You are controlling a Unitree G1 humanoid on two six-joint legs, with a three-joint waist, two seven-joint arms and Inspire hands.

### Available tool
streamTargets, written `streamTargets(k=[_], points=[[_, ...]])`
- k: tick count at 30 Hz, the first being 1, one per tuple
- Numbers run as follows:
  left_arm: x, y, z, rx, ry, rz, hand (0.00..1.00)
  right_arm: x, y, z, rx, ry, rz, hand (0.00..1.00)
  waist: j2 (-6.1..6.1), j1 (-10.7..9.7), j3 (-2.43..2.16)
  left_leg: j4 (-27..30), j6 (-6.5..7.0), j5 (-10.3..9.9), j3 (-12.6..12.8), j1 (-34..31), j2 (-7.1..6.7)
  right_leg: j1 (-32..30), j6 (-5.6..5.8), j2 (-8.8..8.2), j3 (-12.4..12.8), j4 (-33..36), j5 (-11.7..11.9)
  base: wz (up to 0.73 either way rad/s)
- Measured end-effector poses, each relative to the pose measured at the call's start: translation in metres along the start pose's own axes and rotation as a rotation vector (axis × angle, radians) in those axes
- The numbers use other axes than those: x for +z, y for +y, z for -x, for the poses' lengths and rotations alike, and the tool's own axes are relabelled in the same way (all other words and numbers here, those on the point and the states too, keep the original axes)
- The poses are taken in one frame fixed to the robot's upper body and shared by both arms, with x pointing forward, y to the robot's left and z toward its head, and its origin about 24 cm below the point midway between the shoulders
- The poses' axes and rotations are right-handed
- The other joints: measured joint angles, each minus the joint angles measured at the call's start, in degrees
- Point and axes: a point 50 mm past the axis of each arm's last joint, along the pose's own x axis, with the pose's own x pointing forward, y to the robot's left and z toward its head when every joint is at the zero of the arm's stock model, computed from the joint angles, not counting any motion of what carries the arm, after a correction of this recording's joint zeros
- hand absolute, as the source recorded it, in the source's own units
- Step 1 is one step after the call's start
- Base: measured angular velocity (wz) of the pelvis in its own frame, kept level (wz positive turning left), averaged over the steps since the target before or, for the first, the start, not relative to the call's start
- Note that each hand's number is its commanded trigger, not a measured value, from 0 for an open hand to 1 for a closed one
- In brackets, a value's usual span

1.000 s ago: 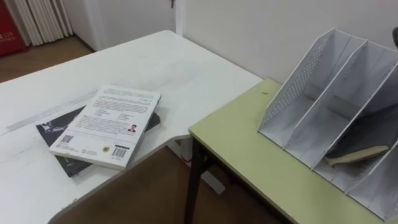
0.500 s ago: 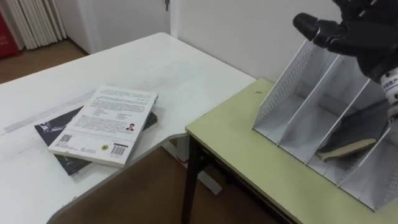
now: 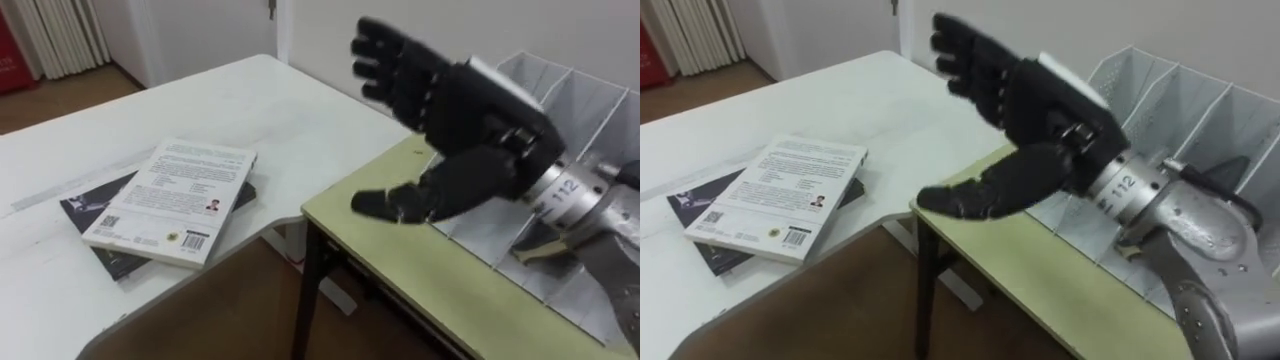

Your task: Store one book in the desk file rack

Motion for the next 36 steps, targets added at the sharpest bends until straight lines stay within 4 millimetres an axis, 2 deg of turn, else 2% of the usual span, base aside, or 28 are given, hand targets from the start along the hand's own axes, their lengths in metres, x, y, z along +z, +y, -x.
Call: streamTargets(k=[1, 4, 6, 7, 9, 12, 16, 20, 21, 24, 30, 34, 36], points=[[0.000, 0.001, 0.000, 0.001, 0.003, -0.004, 0.00, -0.005, 0.004, 0.001, 0.023, 0.024, 0.001, 0.00, -0.17, 0.29, 0.05, 0.02, -0.04, -0.02, 0.04, 0.06, 0.03, 0.01, -0.02, 0.01, 0.01, -0.03, 0.01, 0.00], [0.010, 0.001, -0.001, -0.007, -0.005, -0.019, 0.00, -0.042, 0.028, 0.011, 0.110, 0.204, -0.007, 0.00, -0.49, 2.32, 0.24, 0.71, 0.04, -0.14, -0.01, -0.12, -0.02, 0.04, 0.08, 0.31, 0.04, -0.12, 0.10, 0.00], [0.017, 0.000, -0.001, -0.014, -0.021, -0.023, 0.00, -0.077, 0.044, 0.026, 0.163, 0.396, -0.021, 0.00, -0.23, 3.69, 0.46, 0.88, 0.10, -0.20, 0.00, -0.30, -0.06, 0.14, 0.23, 0.21, -0.10, -0.03, 0.26, 0.00], [0.018, 0.000, -0.001, -0.015, -0.022, -0.024, 0.00, -0.085, 0.048, 0.030, 0.169, 0.439, -0.033, 0.00, -0.14, 3.91, 0.52, 0.87, 0.10, -0.19, 0.00, -0.29, -0.09, 0.16, 0.26, 0.19, -0.11, -0.03, 0.29, 0.00], [0.021, -0.001, -0.002, -0.019, -0.026, -0.027, 0.00, -0.121, 0.062, 0.052, 0.188, 0.637, -0.071, 0.00, 0.24, 4.82, 0.71, 0.54, 0.24, -0.28, -0.02, -0.94, -0.17, -0.17, 0.30, 0.02, -0.26, 0.06, 0.31, 0.00], [0.024, -0.004, -0.003, -0.024, -0.016, -0.042, 0.00, -0.148, 0.077, 0.077, 0.224, 0.806, -0.110, 0.00, 0.67, 5.32, 0.86, 0.90, 0.27, -0.26, -0.08, -1.86, -0.17, -0.99, 0.34, -0.07, -0.52, 0.25, 0.34, 0.00], [0.022, -0.006, -0.004, -0.015, -0.006, -0.062, 0.00, -0.174, 0.093, 0.100, 0.233, 0.955, -0.163, 0.00, 0.97, 4.93, 0.73, 0.84, 0.26, -0.26, -0.14, -1.85, -0.18, -0.92, 0.33, -0.07, -0.65, 0.07, 0.35, 0.00], [0.022, -0.011, -0.006, -0.017, -0.008, -0.057, 0.00, -0.202, 0.114, 0.127, 0.209, 1.121, -0.229, 0.00, 1.88, 4.39, 0.12, 1.37, 0.31, -0.29, -0.18, -1.48, -0.21, -0.56, 0.33, -0.09, -0.83, -0.04, 0.36, 0.00], [0.019, -0.014, -0.007, -0.024, 0.000, -0.052, 0.00, -0.211, 0.122, 0.137, 0.195, 1.183, -0.238, 0.00, 2.25, 4.36, 0.19, 1.45, 0.37, -0.35, -0.22, -1.02, -0.24, -0.03, 0.35, -0.13, -0.93, -0.10, 0.37, 0.03], [0.013, -0.022, -0.009, -0.031, 0.016, -0.051, 0.00, -0.226, 0.135, 0.163, 0.095, 1.290, -0.301, 0.00, 3.34, 3.40, 0.09, 1.63, 0.54, -0.57, -0.32, -0.86, -0.27, 1.05, 0.42, -0.25, -1.70, -0.37, 0.33, 0.12], [-0.008, -0.025, -0.008, -0.034, 0.077, -0.043, 0.00, -0.242, 0.152, 0.196, -0.157, 1.371, -0.433, 0.00, 3.38, 1.75, -0.05, 1.85, 0.35, -0.70, -0.14, 0.21, -0.22, 2.11, 0.38, -0.24, -1.31, -1.47, 0.09, 0.02], [-0.014, -0.024, -0.007, -0.034, 0.103, -0.054, 0.00, -0.246, 0.160, 0.210, -0.272, 1.406, -0.493, 0.00, 3.49, 1.42, -0.12, 1.75, 0.33, -0.69, -0.14, 0.13, -0.31, 2.37, 0.39, -0.17, -1.36, -1.96, 0.09, 0.05], [-0.016, -0.025, -0.007, -0.031, 0.123, -0.086, 0.00, -0.247, 0.165, 0.218, -0.357, 1.423, -0.528, 0.00, 3.90, 0.43, -0.17, 1.80, 0.34, -0.69, -0.14, 0.17, -0.29, 2.87, 0.48, -0.31, -1.86, -2.15, 0.03, 0.15]])
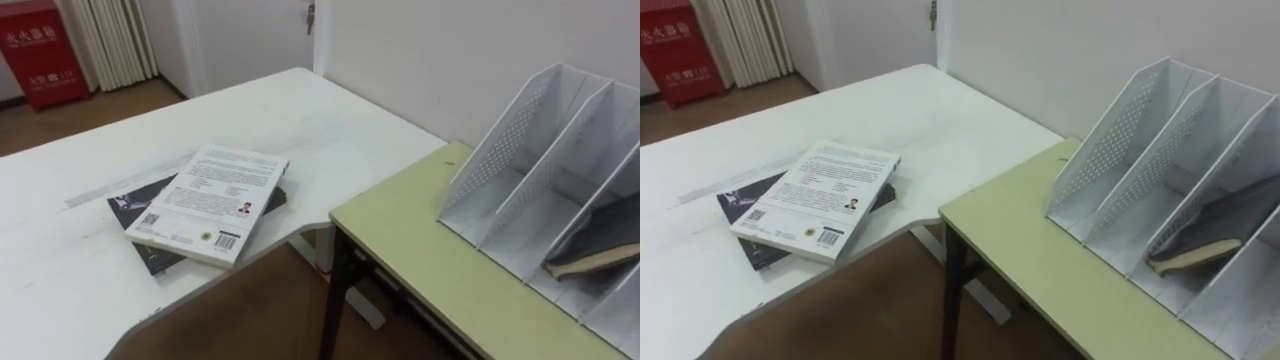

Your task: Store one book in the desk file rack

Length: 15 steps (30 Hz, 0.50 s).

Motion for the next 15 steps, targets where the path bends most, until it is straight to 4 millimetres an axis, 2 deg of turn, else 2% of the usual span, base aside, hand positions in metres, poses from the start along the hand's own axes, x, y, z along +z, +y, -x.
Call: streamTargets(k=[6, 9, 15], points=[[-0.002, -0.002, -0.001, 0.014, 0.012, -0.020, 0.00, -0.016, 0.001, 0.000, -0.093, 0.023, -0.141, 0.00, 1.01, -1.86, 0.20, -0.20, -0.03, -0.03, 0.11, 0.53, 0.00, 0.41, 0.06, 0.01, 0.23, -0.78, -0.04, 0.01], [-0.001, -0.003, -0.001, 0.021, 0.005, -0.029, 0.00, -0.025, 0.004, 0.000, -0.121, 0.043, -0.210, 0.00, 1.22, -3.14, 0.17, -0.66, -0.10, -0.07, -0.03, 0.75, -0.02, 0.56, 0.10, 0.05, 0.35, -0.84, -0.21, 0.00], [0.001, -0.006, -0.001, 0.039, 0.000, -0.008, 0.00, -0.037, 0.006, 0.000, -0.156, 0.083, -0.314, 0.00, 1.31, -4.37, 0.13, -1.06, -0.12, -0.09, 0.25, 1.08, -0.12, 0.67, 0.15, 0.01, 0.54, -0.87, -0.35, 0.00]])
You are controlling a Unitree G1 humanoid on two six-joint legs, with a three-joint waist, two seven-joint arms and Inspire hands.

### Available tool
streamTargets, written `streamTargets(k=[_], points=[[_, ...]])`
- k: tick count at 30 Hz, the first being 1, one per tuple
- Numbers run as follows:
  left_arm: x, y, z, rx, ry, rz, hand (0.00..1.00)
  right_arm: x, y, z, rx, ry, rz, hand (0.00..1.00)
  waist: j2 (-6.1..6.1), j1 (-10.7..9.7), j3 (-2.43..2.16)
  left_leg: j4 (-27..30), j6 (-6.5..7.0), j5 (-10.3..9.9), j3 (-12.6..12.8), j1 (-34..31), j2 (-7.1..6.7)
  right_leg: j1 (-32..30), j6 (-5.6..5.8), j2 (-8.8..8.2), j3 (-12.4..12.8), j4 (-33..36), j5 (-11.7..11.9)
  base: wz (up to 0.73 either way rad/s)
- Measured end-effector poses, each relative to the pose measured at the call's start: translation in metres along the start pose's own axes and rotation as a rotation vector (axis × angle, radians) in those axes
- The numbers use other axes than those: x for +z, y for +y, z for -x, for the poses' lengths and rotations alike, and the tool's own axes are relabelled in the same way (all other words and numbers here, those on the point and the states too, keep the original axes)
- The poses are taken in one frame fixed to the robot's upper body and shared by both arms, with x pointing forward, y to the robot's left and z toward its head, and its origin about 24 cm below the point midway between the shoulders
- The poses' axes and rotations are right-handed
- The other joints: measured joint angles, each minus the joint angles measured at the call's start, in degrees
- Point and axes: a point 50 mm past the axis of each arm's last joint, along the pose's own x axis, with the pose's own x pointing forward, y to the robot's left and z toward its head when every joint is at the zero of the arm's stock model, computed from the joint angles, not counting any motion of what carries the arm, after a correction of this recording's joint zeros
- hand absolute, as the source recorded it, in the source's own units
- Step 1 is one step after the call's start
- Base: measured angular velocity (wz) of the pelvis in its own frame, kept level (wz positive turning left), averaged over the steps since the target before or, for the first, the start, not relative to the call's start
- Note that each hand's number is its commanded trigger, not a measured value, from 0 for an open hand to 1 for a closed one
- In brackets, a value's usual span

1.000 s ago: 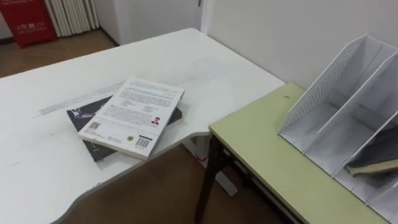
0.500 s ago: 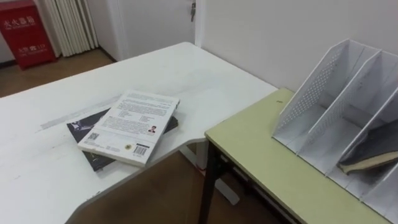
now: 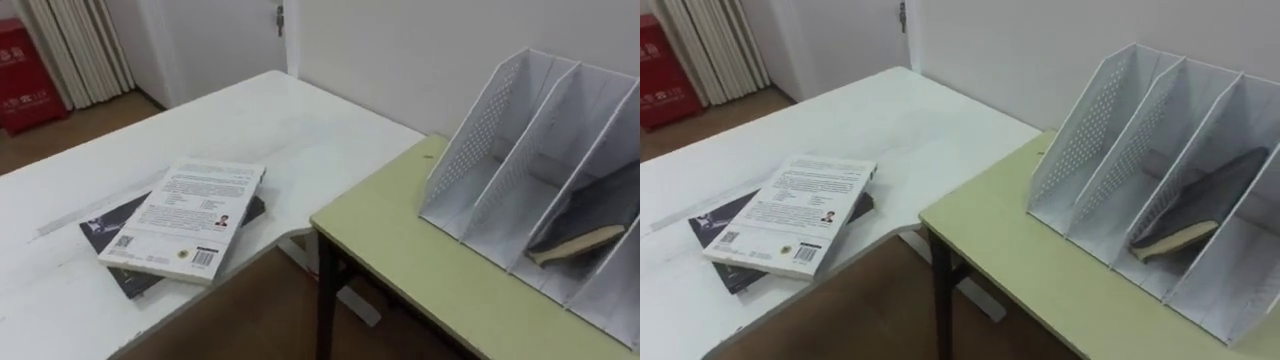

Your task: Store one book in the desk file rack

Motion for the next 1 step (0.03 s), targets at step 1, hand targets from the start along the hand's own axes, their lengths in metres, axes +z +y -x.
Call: streamTargets(k=[1], points=[[0.0002, 0.0002, 0.0000, 0.001, 0.003, -0.008, 0.00, 0.0001, 0.0001, -0.0002, -0.002, 0.002, -0.005, 0.00, 0.00, -0.20, 0.00, 0.01, 0.00, 0.00, 0.03, -0.02, 0.00, 0.00, 0.00, 0.00, -0.04, 0.04, 0.00, 0.00]])
